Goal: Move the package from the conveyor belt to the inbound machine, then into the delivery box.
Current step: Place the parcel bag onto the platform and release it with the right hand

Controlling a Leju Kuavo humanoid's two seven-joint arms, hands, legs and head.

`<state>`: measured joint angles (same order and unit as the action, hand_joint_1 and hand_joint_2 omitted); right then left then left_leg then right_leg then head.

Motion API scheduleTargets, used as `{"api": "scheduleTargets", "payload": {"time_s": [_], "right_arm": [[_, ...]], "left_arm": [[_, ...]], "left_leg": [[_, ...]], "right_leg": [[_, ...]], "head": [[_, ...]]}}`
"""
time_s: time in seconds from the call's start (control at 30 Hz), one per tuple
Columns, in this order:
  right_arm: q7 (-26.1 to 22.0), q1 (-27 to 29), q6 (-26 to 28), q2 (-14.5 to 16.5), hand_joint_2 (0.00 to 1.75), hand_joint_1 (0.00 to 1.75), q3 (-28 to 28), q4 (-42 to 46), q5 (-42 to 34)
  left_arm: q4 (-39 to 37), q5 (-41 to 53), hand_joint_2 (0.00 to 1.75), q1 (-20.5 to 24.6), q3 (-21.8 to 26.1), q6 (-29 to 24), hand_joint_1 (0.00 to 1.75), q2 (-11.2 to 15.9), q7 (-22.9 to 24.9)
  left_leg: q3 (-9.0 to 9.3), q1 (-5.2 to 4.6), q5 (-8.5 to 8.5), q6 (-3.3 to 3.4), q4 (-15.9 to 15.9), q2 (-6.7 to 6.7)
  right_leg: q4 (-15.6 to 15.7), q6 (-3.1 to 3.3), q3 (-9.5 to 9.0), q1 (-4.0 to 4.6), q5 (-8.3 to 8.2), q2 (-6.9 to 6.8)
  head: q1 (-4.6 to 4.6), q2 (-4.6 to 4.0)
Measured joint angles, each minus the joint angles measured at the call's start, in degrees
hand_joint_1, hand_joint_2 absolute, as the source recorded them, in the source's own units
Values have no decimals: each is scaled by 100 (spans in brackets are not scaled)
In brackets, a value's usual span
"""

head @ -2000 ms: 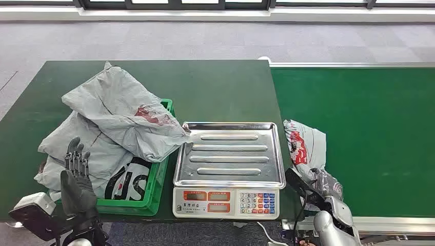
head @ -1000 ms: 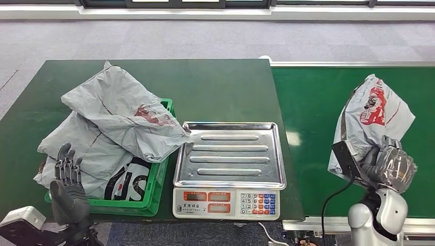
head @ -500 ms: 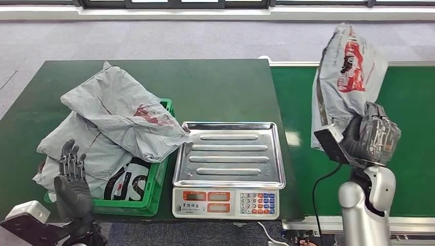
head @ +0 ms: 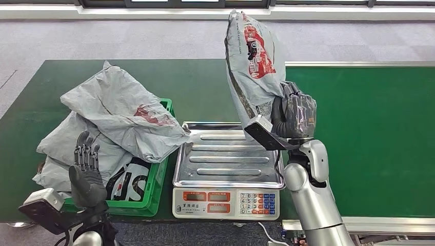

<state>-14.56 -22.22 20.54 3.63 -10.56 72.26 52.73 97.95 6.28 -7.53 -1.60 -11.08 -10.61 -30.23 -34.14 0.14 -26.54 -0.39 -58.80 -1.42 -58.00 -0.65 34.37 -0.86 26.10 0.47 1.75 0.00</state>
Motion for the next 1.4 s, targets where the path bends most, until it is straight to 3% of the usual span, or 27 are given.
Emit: {"api": "scheduleTargets", "payload": {"time_s": [0.13,0.27,0.57,0.87,0.9,1.0,1.03,1.23,1.4], "right_arm": [[42,-54,-176,54,175,175,-165,-157,-102],[389,-143,-533,194,175,175,-476,-528,-184],[981,-385,-1001,390,175,175,-846,-1397,-256],[1256,-280,-1177,551,175,175,-1067,-1890,-278],[1300,-242,-1180,557,175,140,-1083,-1886,-251],[1401,-74,-1254,560,175,10,-1131,-1764,-181],[1416,-6,-1286,560,175,0,-1147,-1695,-170],[1344,393,-1265,556,175,0,-1173,-997,-349],[729,755,-1066,529,175,0,-1131,-21,-1068]], "left_arm": [[-51,75,0,27,-16,-293,0,1,-4],[-101,19,0,74,-58,-551,0,1,49],[-145,-220,0,79,-105,-691,0,18,145],[-159,-261,0,90,-225,-712,0,42,238],[-159,-256,0,93,-233,-711,0,42,250],[-158,-241,0,103,-250,-670,0,42,287],[-158,-240,0,110,-251,-641,0,42,293],[-143,-544,0,135,-253,-328,0,40,356],[-89,-769,0,130,-249,17,0,35,186]], "left_leg": [[-1,0,-1,-1,0,5],[1,2,-1,-4,0,6],[-1,4,2,-6,0,3],[-2,4,1,-7,0,2],[-2,4,1,-7,0,2],[-2,4,1,-7,0,2],[-2,4,1,-7,0,3],[-2,4,0,-8,0,4],[-3,4,0,-8,0,4]], "right_leg": [[0,0,2,0,0,1],[0,1,5,2,0,2],[-1,2,5,4,-1,1],[-1,3,8,4,0,2],[-1,3,8,4,0,2],[-1,4,9,4,0,1],[-1,4,10,4,0,1],[-1,4,11,4,0,2],[-1,4,13,4,1,2]], "head": [[1,0],[-2,0],[0,0],[0,0],[0,0],[0,0],[0,0],[0,1],[-1,0]]}}
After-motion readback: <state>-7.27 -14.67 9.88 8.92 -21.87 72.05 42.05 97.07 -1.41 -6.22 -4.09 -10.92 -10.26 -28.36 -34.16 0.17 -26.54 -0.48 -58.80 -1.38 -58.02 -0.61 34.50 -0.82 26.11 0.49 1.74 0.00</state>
